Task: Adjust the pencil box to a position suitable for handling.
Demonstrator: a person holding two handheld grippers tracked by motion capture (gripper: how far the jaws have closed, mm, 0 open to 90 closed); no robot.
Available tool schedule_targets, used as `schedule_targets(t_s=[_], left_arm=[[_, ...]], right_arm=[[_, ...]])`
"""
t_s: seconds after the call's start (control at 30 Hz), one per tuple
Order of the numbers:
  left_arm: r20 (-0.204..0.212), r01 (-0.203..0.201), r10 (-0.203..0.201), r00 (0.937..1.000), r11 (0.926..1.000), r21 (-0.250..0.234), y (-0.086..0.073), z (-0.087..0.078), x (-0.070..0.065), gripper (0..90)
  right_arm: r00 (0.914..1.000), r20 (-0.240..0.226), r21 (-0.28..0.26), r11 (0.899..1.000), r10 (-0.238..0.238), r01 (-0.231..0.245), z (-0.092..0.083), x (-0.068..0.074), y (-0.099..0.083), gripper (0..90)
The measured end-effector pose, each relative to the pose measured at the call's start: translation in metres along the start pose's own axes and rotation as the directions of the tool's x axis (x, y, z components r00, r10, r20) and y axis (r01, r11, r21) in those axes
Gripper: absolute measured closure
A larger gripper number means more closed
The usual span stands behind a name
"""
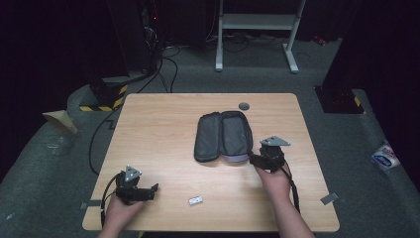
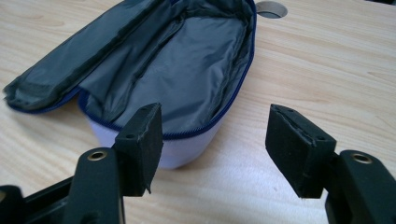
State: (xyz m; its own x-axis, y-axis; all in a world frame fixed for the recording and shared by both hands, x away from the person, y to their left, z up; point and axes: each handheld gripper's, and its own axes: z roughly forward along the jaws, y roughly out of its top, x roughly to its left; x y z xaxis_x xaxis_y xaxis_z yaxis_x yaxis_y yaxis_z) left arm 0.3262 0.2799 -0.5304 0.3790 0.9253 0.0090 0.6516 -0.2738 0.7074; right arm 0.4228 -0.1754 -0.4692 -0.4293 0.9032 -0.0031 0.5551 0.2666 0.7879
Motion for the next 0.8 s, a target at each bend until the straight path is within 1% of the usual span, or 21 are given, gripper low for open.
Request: schedule_targets(t_s=[0.13, 0.27, 0.3, 0.4, 0.47, 0.57, 0.6, 0.7, 0.73, 0.8], left_arm=[[0.0, 0.0, 0.0, 1.0, 1.0, 0.0, 0.0, 0.0, 0.0, 0.6], [0.0, 0.0, 0.0, 1.0, 1.0, 0.0, 0.0, 0.0, 0.0, 0.6], [0.0, -0.001, 0.001, 1.0, 1.0, 0.0, 0.0, 0.0, 0.0, 0.6], [0.0, -0.001, 0.001, 1.0, 1.0, 0.0, 0.0, 0.0, 0.0, 0.6], [0.001, -0.001, 0.001, 1.0, 1.0, 0.0, 0.0, 0.0, 0.0, 0.6], [0.001, -0.001, 0.001, 1.0, 1.0, 0.0, 0.0, 0.0, 0.0, 0.6], [0.001, -0.001, 0.001, 1.0, 1.0, 0.0, 0.0, 0.0, 0.0, 0.6], [0.001, -0.002, 0.002, 1.0, 1.0, 0.0, 0.0, 0.0, 0.0, 0.6], [0.001, -0.002, 0.002, 1.0, 1.0, 0.0, 0.0, 0.0, 0.0, 0.6], [0.002, -0.003, 0.003, 1.0, 1.0, 0.0, 0.0, 0.0, 0.0, 0.6]], right_arm=[[0.9998, 0.001, 0.009, 1.0, 0.017, -0.017, 0.008, -0.004, 0.005, 37.5], [0.9993, -0.005, -0.012, 0.999, 0.036, -0.036, 0.014, -0.008, 0.008, 40.7], [0.9988, -0.004, -0.01, 0.999, 0.05, -0.05, 0.015, -0.009, 0.009, 41.2], [0.9978, -0.009, 0.004, 0.998, 0.066, -0.066, 0.021, -0.012, 0.01, 43.0], [0.9977, -0.011, 0.001, 0.998, 0.068, -0.068, 0.024, -0.011, 0.012, 45.1], [0.9985, -0.009, 0.002, 0.999, 0.054, -0.054, 0.027, -0.009, 0.016, 48.8], [0.9989, -0.008, -0.005, 0.999, 0.045, -0.046, 0.028, -0.009, 0.018, 49.9], [0.9991, 0.004, 0.015, 0.999, 0.043, -0.043, 0.03, -0.009, 0.027, 50.5], [0.9991, 0.008, 0.004, 0.999, 0.041, -0.041, 0.03, -0.008, 0.03, 51.8], [0.9992, 0.009, 0.004, 0.999, 0.04, -0.04, 0.03, -0.008, 0.032, 52.4]])
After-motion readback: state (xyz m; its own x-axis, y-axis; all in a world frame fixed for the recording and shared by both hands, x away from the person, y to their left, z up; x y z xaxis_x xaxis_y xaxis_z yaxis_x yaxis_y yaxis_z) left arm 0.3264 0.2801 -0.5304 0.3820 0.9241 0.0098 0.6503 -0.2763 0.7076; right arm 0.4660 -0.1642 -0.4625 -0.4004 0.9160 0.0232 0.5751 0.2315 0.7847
